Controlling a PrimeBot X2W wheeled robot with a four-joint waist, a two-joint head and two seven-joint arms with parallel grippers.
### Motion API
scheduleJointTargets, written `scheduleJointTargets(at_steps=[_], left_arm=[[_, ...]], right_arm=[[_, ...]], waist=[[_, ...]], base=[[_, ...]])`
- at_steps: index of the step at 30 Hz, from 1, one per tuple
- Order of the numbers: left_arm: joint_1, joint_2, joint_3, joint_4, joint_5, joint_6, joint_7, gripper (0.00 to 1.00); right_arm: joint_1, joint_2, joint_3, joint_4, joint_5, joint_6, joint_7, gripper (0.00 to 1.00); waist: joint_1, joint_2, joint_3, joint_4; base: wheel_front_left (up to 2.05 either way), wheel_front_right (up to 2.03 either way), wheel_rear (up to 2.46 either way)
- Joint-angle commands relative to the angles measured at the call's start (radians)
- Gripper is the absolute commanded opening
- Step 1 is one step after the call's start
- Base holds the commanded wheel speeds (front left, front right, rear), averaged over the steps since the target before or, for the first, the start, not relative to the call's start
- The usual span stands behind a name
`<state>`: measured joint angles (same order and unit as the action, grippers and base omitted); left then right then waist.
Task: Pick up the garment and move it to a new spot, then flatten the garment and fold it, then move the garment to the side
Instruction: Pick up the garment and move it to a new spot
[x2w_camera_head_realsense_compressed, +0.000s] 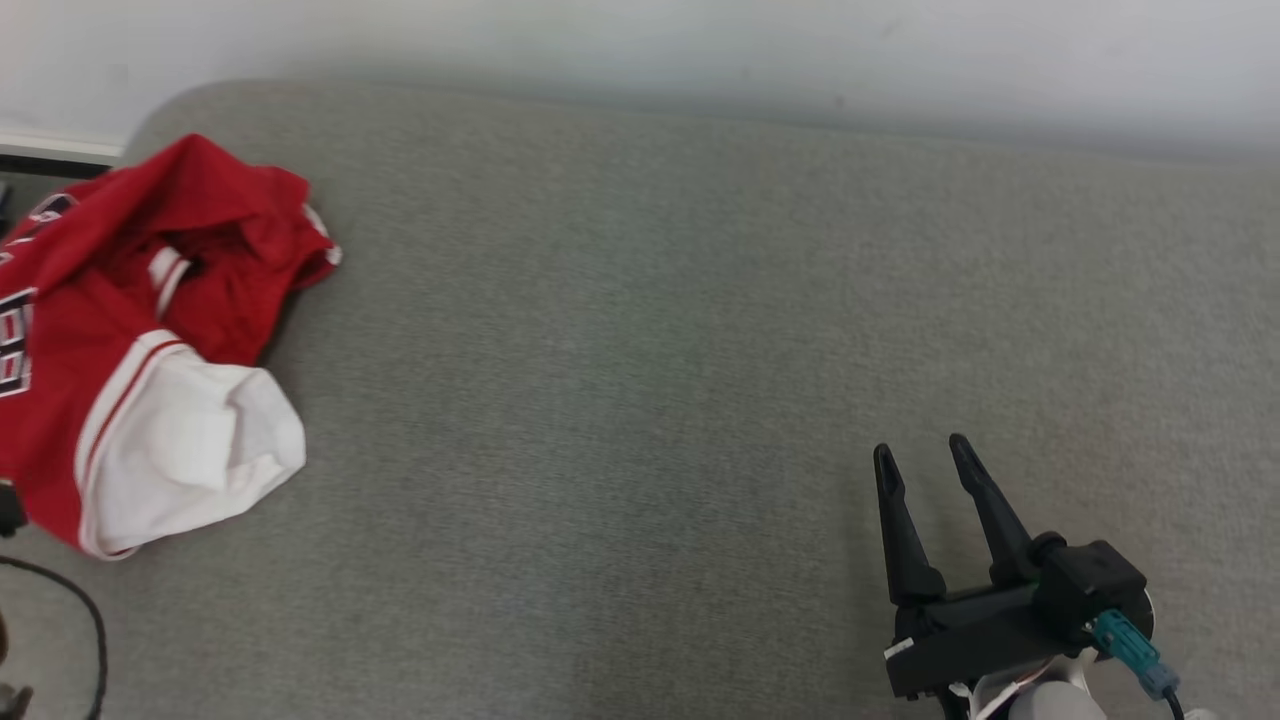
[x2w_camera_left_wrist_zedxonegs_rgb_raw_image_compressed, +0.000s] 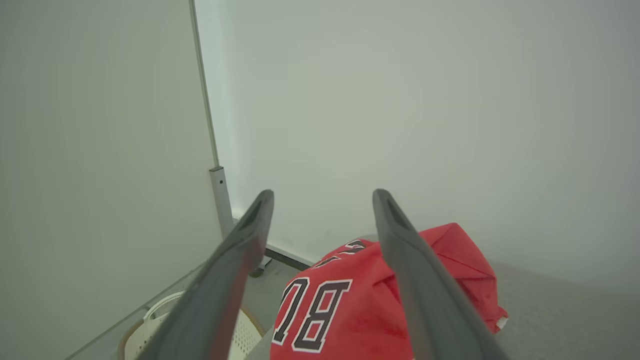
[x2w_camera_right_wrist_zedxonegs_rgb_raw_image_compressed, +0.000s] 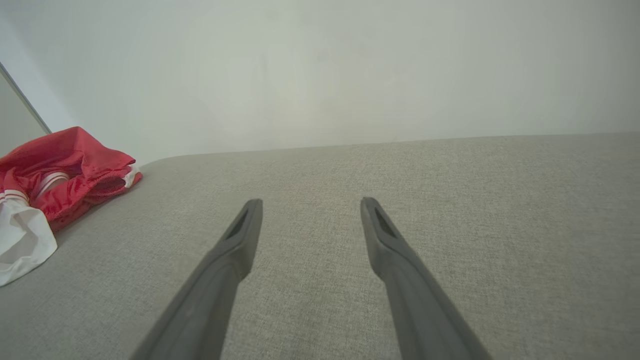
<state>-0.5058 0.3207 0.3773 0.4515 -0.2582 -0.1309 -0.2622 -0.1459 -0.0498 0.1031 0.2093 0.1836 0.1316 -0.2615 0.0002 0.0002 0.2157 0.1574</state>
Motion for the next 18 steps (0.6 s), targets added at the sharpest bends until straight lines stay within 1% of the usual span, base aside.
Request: scheduleJointTargets(at_steps=[1, 8, 13, 14, 16, 18], left_arm=[[-0.017, 0.007, -0.002, 0.009, -0.017, 0.002, -0.001, 1.0], [-0.11, 0.094, -0.051, 0.158, -0.064, 0.002, 0.027, 1.0], [-0.142, 0.152, -0.099, 0.273, -0.086, 0.002, 0.082, 1.0], [-0.147, 0.159, -0.113, 0.287, -0.094, 0.002, 0.087, 1.0], [-0.157, 0.191, -0.134, 0.34, -0.125, 0.002, 0.105, 1.0], [-0.162, 0.202, -0.154, 0.368, -0.15, 0.002, 0.115, 1.0]], right_arm=[[-0.01, 0.0, 0.002, -0.003, 0.005, -0.002, -0.004, 1.0], [-0.04, 0.0, -0.001, -0.01, 0.017, -0.002, -0.004, 1.0], [-0.059, 0.0, 0.004, -0.011, 0.031, -0.002, -0.004, 1.0], [-0.063, 0.0, 0.003, -0.012, 0.032, -0.002, -0.004, 1.0], [-0.058, 0.0, 0.001, -0.015, 0.038, -0.002, -0.004, 1.0], [-0.056, 0.0, 0.002, -0.018, 0.038, -0.002, -0.004, 1.0]], waist=[[-0.0002, -0.0002, 0.06, -0.062], [-0.0002, -0.0002, 0.09, -0.103], [-0.0002, -0.0002, 0.112, -0.134], [-0.0002, -0.0002, 0.116, -0.139], [-0.0002, -0.0002, 0.129, -0.152], [-0.0002, -0.0002, 0.136, -0.157]], base=[[0.0, 0.0, 0.0], [0.0, 0.0, 0.0], [0.0, 0.0, 0.0], [0.0, 0.0, 0.0], [0.0, 0.0, 0.0], [0.0, 0.0, 0.0]])
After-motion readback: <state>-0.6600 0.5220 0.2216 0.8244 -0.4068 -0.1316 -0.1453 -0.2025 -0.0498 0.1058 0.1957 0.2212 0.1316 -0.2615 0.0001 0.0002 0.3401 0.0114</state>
